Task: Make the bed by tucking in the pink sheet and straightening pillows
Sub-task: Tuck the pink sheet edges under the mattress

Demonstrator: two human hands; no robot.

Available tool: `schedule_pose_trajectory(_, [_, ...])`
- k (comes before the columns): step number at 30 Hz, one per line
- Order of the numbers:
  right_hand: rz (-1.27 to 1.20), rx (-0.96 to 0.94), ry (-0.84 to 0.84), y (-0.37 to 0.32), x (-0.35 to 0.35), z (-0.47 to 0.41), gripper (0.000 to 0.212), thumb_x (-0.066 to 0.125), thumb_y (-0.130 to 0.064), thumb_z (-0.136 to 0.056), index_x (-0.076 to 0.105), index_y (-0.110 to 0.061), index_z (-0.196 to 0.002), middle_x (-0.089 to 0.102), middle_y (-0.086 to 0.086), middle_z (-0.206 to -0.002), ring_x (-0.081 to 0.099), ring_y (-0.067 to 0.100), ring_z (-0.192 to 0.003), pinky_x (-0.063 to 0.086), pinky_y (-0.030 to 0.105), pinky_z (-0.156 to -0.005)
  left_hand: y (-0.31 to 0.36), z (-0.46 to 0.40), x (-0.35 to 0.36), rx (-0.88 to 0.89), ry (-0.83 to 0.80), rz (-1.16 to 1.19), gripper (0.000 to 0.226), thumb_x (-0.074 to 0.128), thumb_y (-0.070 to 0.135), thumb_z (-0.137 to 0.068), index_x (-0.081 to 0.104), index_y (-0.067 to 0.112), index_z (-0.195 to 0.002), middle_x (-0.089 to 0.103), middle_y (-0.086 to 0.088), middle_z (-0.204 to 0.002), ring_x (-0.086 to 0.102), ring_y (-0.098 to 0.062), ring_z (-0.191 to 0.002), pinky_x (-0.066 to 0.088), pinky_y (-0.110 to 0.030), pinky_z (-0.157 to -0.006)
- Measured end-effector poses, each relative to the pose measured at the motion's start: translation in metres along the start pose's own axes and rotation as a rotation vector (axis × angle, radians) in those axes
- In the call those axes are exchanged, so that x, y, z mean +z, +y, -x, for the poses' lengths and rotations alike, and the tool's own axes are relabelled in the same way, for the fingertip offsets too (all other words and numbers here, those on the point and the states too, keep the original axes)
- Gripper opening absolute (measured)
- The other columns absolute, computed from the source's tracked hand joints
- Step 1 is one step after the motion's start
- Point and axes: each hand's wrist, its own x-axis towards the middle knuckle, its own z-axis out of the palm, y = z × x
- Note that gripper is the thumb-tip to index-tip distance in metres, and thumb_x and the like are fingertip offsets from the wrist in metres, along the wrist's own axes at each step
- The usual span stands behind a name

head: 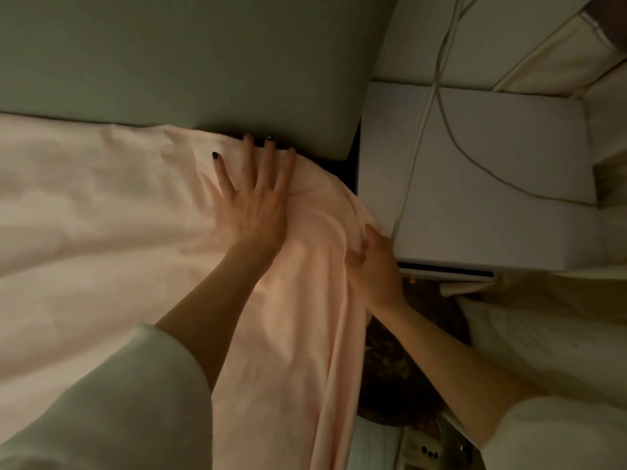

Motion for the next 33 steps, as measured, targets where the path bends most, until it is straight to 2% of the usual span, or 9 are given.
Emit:
schedule_pose_trajectory(4, [-0.064, 0.205, -0.008, 0.013, 0.006, 0.028, 0.056, 0.050, -0.039, -0.093, 0.029, -0.014, -0.138, 0.045, 0.006, -0.134, 0.051, 0.024, -0.117, 0.046, 0.036, -0.093, 0.010, 0.023, 0.004, 0.207, 0.028, -0.037, 0.058, 0.032, 0.020, -0.095, 0.012, 0.018, -0.150, 0.004, -0.008, -0.159, -0.005, -0.032, -0.146, -0.015, -0.056, -0.107])
schedule_pose_trajectory(9, [-0.305, 0.551, 0.030, 0.019, 0.016, 0.019, 0.023, 0.050, -0.032, -0.093, 0.056, -0.010, -0.100, 0.061, 0.006, -0.099, 0.060, 0.021, -0.087, 0.049, 0.027, -0.071, 0.025, 0.072, 0.028, 0.250, 0.148, 0.171, 0.043, 0.040, 0.029, -0.091, 0.048, 0.012, -0.130, 0.044, -0.016, -0.142, 0.028, -0.033, -0.136, 0.016, -0.060, -0.110])
schedule_pose_trajectory(13, [-0.296, 0.231, 0.052, 0.022, 0.021, 0.027, 0.032, 0.050, -0.008, -0.091, 0.052, -0.009, -0.059, 0.051, 0.004, -0.068, 0.046, 0.009, -0.060, 0.037, 0.025, -0.062, 0.034, 0.122, 0.046, 0.209, 0.057, 0.208, 0.047, 0.049, 0.043, -0.084, 0.056, 0.013, -0.120, 0.056, -0.013, -0.127, 0.038, -0.028, -0.121, 0.029, -0.047, -0.097])
schedule_pose_trajectory(17, [-0.329, -0.139, -0.013, 0.002, 0.023, 0.035, 0.015, 0.051, -0.009, -0.093, 0.065, -0.006, -0.089, 0.057, -0.004, -0.083, 0.050, 0.003, -0.075, 0.039, 0.005, -0.072, 0.038, 0.151, 0.058, 0.137, -0.059, 0.237, 0.052, 0.042, 0.050, -0.087, 0.056, 0.014, -0.120, 0.057, -0.011, -0.125, 0.042, -0.028, -0.116, 0.036, -0.042, -0.090])
schedule_pose_trajectory(20, [-0.290, -0.077, -0.258, 0.003, 0.032, 0.032, 0.033, 0.038, -0.020, -0.100, 0.047, -0.014, -0.131, 0.055, 0.003, -0.123, 0.052, 0.010, -0.106, 0.037, 0.013, -0.090, 0.040, 0.160, 0.070, 0.090, -0.167, 0.206, 0.057, 0.036, 0.051, -0.090, 0.049, 0.014, -0.131, 0.050, -0.011, -0.138, 0.040, -0.032, -0.130, 0.031, -0.046, -0.103])
schedule_pose_trajectory(23, [-0.286, -0.004, -0.366, 0.018, 0.039, 0.027, 0.042, 0.033, -0.025, -0.101, 0.033, -0.019, -0.142, 0.043, 0.006, -0.141, 0.043, 0.018, -0.128, 0.031, 0.020, -0.098, 0.050, 0.165, 0.076, 0.102, -0.208, 0.190, 0.060, 0.028, 0.047, -0.092, 0.041, 0.014, -0.139, 0.038, -0.012, -0.148, 0.025, -0.032, -0.141, 0.014, -0.052, -0.112])
schedule_pose_trajectory(26, [-0.251, 0.052, -0.383, 0.036, 0.035, 0.025, 0.042, 0.032, -0.033, -0.101, 0.036, -0.023, -0.142, 0.046, 0.005, -0.140, 0.046, 0.020, -0.126, 0.035, 0.026, -0.101, 0.066, 0.177, 0.079, 0.182, -0.158, 0.190, 0.055, 0.029, 0.041, -0.093, 0.042, 0.012, -0.138, 0.040, -0.012, -0.146, 0.023, -0.030, -0.141, 0.008, -0.055, -0.115])
schedule_pose_trajectory(30, [-0.382, 0.118, -0.152, 0.071, 0.016, 0.043, 0.027, 0.042, -0.023, -0.098, 0.055, -0.015, -0.121, 0.058, 0.000, -0.116, 0.054, 0.010, -0.102, 0.045, 0.028, -0.091, 0.093, 0.202, 0.085, 0.306, -0.037, 0.296, 0.041, 0.043, 0.027, -0.092, 0.058, 0.006, -0.123, 0.059, -0.015, -0.127, 0.053, -0.032, -0.122, 0.030, -0.045, -0.106])
schedule_pose_trajectory(33, [-0.333, 0.230, -0.004, 0.101, 0.006, 0.049, 0.026, 0.049, -0.015, -0.094, 0.048, -0.009, -0.119, 0.055, 0.000, -0.099, 0.054, 0.012, -0.089, 0.049, 0.026, -0.078, 0.119, 0.206, 0.079, 0.223, -0.246, 0.362, 0.058, 0.042, 0.040, -0.092, 0.034, 0.010, -0.141, 0.044, -0.014, -0.141, 0.052, -0.029, -0.121, 0.049, -0.045, -0.093])
